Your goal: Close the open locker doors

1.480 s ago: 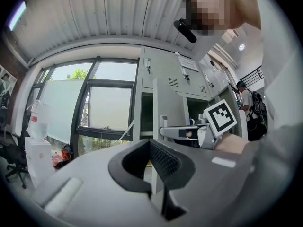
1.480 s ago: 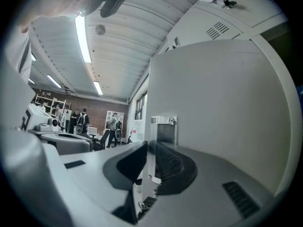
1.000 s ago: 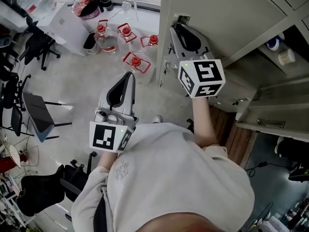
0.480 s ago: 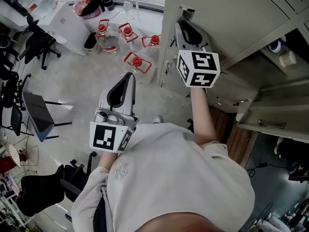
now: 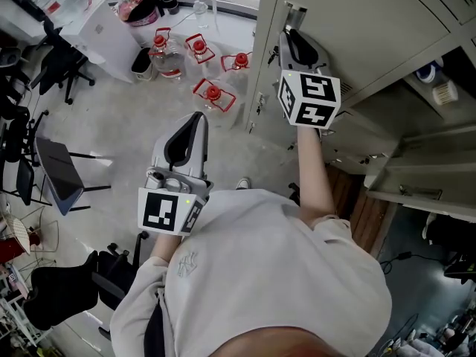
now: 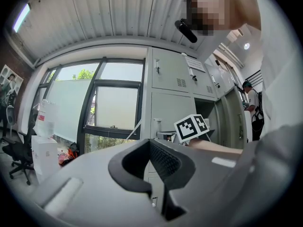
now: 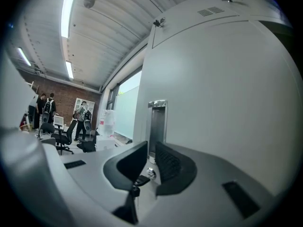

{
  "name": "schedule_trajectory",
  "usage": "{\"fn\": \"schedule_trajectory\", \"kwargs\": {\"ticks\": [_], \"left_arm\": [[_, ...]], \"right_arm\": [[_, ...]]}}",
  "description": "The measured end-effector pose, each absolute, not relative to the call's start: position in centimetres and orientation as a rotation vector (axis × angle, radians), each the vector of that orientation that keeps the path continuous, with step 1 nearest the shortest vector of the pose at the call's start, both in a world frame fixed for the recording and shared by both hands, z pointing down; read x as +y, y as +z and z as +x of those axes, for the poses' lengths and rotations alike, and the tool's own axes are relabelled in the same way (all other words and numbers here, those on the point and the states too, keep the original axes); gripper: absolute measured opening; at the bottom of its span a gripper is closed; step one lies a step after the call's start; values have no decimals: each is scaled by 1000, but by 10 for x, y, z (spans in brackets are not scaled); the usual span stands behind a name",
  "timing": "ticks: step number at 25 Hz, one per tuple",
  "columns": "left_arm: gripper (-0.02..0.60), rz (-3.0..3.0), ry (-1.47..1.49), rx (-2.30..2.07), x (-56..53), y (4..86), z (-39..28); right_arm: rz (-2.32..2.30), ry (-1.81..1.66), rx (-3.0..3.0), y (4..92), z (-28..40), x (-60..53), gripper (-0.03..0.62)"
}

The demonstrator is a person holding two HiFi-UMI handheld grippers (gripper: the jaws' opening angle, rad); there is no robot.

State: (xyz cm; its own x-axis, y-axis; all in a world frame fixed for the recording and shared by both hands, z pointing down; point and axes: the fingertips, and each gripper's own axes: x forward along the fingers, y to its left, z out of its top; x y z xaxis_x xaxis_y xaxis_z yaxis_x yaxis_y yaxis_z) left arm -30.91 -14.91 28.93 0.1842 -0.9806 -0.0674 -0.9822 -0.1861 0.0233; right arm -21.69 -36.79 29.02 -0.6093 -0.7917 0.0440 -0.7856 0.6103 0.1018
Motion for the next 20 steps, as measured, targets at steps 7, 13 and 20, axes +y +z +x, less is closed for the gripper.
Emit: {"fn": "schedule_trajectory", "kwargs": {"ticks": [7,13,20], "left_arm": [[2,-2421,102,1974,-148,291,-303],[2,-2537,100,1853,-159,301,-264],[2,-2731,120,1612,-165,292,-175]], "right_arm": [[1223,-97,-2896,275,-218,-328,54],[1162,-125,-3021,255,-168,-247,14],[1342,-167,-2973,240,-69,-184,12]]}}
